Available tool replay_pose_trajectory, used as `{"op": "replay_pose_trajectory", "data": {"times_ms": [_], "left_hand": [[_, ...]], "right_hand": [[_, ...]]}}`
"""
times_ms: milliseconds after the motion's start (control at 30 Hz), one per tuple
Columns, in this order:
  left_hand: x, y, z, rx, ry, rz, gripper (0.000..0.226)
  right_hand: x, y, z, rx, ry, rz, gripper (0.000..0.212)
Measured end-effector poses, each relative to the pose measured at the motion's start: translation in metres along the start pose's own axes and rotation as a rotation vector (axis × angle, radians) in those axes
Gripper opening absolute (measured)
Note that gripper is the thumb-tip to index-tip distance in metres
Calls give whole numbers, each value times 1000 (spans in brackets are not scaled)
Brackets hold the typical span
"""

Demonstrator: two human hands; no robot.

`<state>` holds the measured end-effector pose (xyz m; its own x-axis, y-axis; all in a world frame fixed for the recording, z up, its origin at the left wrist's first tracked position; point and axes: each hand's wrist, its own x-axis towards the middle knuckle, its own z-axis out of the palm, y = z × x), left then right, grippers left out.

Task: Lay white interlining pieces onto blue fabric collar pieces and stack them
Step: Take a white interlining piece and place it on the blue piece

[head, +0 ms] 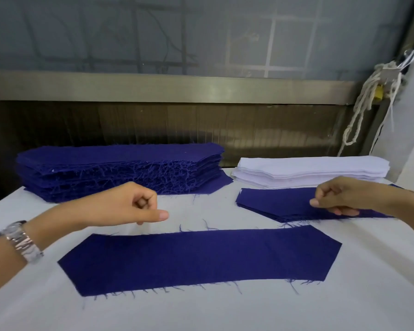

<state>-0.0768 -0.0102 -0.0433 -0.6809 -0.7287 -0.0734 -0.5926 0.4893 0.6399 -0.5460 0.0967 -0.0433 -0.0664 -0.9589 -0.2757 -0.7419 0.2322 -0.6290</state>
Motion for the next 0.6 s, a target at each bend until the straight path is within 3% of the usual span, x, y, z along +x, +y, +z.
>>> {"op": "replay_pose_trajectory", "data": {"times_ms": [133,267,400,600], "left_hand": [[50,47,22,-38,132,88,21],[105,85,45,-61,280,145,10],[154,102,66,156,400,265,14],[213,105,78,371,480,328,21]], "right_hand": [[18,4,-19,73,346,40,31],[37,25,-37,175,680,110,19],[47,56,-54,209,972,147,19],[56,103,-82,40,1167,301,26]]}}
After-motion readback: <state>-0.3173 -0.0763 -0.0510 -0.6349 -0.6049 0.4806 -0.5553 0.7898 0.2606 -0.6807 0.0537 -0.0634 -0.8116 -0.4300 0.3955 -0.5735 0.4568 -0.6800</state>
